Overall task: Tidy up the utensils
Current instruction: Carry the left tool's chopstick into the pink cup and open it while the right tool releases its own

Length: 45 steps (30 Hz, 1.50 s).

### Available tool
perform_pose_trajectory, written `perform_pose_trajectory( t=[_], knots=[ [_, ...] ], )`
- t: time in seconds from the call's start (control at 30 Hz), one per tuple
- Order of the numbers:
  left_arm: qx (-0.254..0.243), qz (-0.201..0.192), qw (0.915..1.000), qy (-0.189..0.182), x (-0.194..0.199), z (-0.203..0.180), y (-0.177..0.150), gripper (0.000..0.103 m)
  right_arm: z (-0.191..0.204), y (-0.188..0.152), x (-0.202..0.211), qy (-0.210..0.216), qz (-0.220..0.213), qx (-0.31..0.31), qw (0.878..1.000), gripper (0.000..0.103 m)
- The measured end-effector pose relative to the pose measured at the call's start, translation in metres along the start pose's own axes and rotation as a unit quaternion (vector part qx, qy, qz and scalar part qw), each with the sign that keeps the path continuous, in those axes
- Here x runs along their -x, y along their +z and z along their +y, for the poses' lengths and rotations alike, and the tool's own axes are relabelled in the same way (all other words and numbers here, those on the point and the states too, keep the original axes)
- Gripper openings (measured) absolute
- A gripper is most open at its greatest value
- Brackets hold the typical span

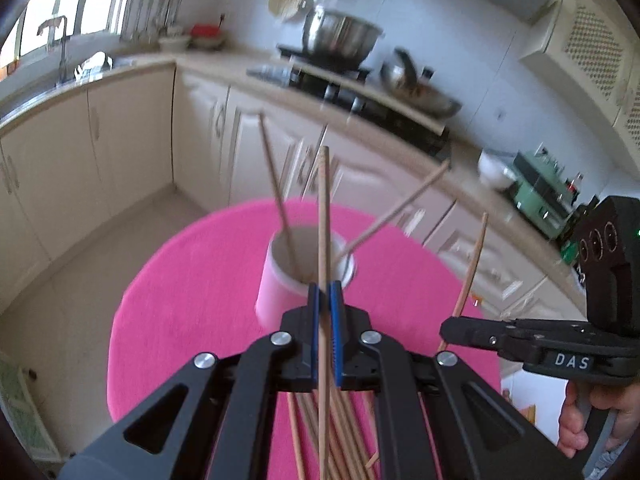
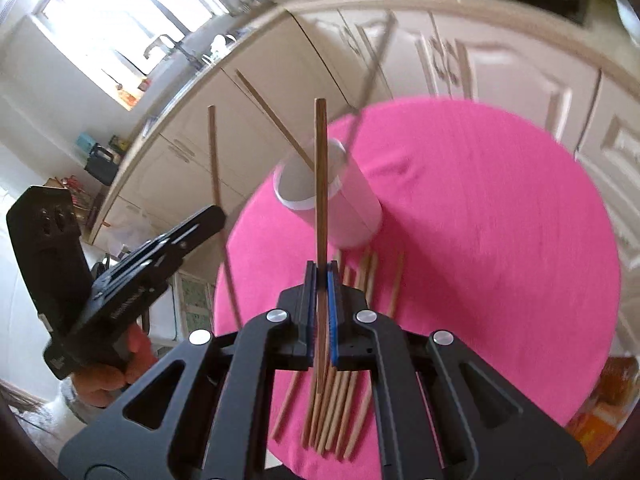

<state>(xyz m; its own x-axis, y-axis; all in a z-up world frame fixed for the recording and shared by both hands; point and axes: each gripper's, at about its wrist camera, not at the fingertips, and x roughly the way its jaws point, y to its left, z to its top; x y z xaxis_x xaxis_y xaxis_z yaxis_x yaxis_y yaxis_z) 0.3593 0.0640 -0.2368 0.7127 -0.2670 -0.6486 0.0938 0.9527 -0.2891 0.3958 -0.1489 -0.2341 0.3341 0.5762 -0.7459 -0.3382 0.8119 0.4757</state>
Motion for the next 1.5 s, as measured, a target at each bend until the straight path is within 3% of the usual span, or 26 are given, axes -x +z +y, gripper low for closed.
perform_pose_trajectory(
  t=[0.27,0.47,0.67,0.97,1.5],
  knots=[
    [-0.016,-0.099,0.9949,0.0,-0.006,-0.023,0.062,0.005,0.029,0.054,0.033,0.012,-0.07,0.04,0.997,0.005],
    [-0.027,-0.139,0.9899,0.001,-0.016,-0.032,0.09,0.005,0.044,0.095,0.04,0.008,-0.121,0.057,0.991,0.005],
    [-0.021,-0.146,0.989,0.012,-0.038,-0.024,0.097,0.005,0.047,0.114,0.023,-0.018,-0.135,0.072,0.988,0.005],
    [-0.012,-0.157,0.9872,0.026,-0.065,-0.011,0.093,0.005,0.036,0.115,0.001,-0.04,-0.114,0.083,0.989,0.005],
    [-0.023,-0.113,0.9926,0.038,-0.075,-0.009,0.07,0.006,0.032,0.093,-0.017,-0.038,-0.087,0.08,0.992,0.005]
  ],
)
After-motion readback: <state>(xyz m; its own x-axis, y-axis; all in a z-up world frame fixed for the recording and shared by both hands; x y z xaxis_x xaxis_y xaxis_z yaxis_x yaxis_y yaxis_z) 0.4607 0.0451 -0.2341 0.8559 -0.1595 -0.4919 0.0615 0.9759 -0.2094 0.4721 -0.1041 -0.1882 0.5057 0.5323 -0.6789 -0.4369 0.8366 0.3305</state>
